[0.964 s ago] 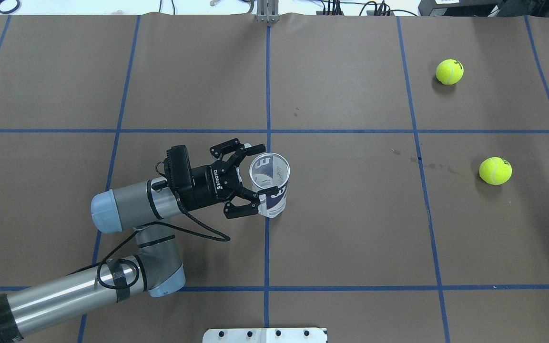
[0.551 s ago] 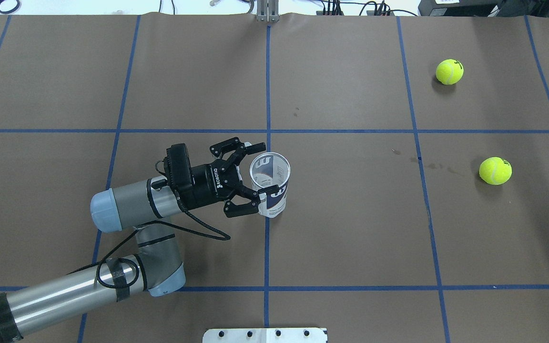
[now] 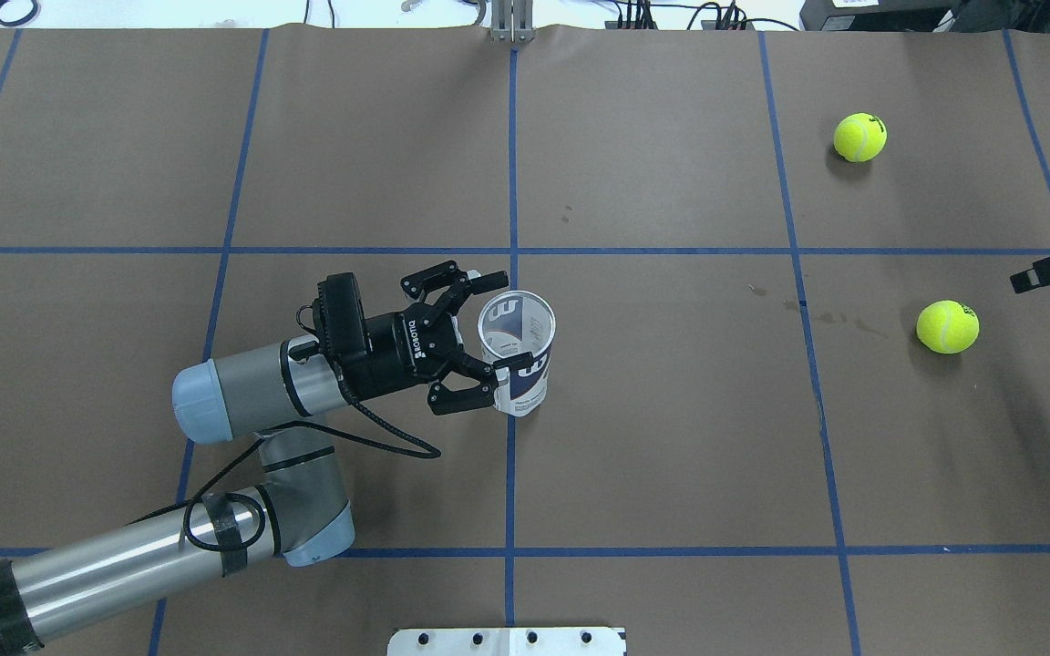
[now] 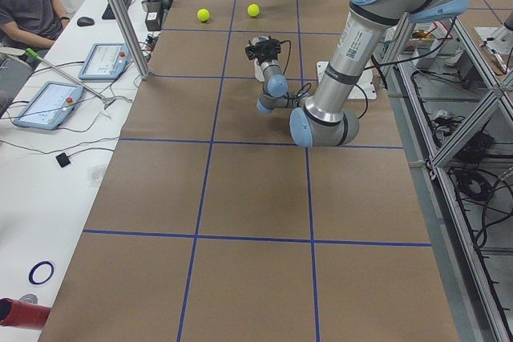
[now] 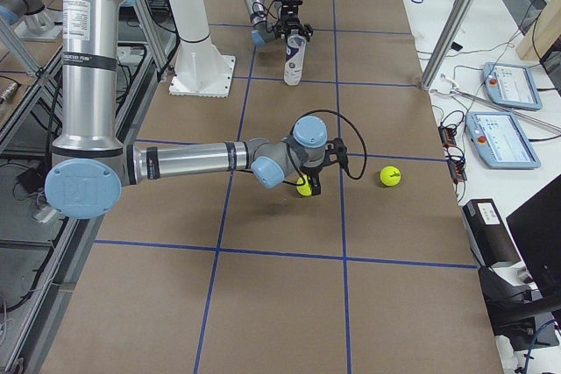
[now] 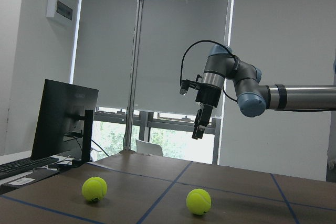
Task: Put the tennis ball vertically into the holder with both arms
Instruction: 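Reach the right gripper to the nearer yellow tennis ball and grasp it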
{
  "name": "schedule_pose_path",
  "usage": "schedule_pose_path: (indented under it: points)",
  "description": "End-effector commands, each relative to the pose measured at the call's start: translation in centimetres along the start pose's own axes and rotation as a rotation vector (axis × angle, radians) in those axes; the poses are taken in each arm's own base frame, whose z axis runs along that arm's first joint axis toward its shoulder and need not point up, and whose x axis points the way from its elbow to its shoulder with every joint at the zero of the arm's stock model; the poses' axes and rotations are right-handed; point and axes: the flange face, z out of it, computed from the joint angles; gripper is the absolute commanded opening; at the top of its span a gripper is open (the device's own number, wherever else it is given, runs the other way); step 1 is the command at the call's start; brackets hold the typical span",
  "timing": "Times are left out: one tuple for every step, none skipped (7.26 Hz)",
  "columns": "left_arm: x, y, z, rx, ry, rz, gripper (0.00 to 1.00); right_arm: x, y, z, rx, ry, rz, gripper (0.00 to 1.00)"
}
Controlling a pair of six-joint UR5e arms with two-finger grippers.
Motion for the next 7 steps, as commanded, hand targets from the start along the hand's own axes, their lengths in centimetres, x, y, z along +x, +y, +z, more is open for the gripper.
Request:
schedule_pose_path:
  points:
    - [0.0,0.0,0.0,-0.001,0.000,0.000,1.00,-1.5,0.1,4.2,-0.034,0.055,0.001,0.98]
    - [0.0,0.1,-0.2,-0.003,-0.001,0.000,1.00,-1.9,-1.0,5.6,-0.049,0.055,-0.003,0.98]
    - [-0.1,0.4,-0.7,-0.011,-0.003,0.001,1.00,-1.5,-1.2,6.8,-0.064,0.064,0.002,0.98]
    - [-0.1,0.6,-0.9,-0.014,-0.004,0.001,1.00,-1.4,-1.2,7.2,-0.070,0.069,0.003,0.98]
    - [-0.2,0.7,-1.2,-0.018,-0.006,0.001,1.00,-1.6,-1.2,7.3,-0.072,0.068,0.001,0.96]
    - [-0.2,0.7,-1.2,-0.018,-0.006,0.002,1.00,-1.5,-1.0,7.6,-0.079,0.068,0.001,0.81]
    - [-0.2,0.7,-1.2,-0.017,-0.005,0.002,1.00,-1.5,-0.9,7.6,-0.081,0.067,-0.005,0.62]
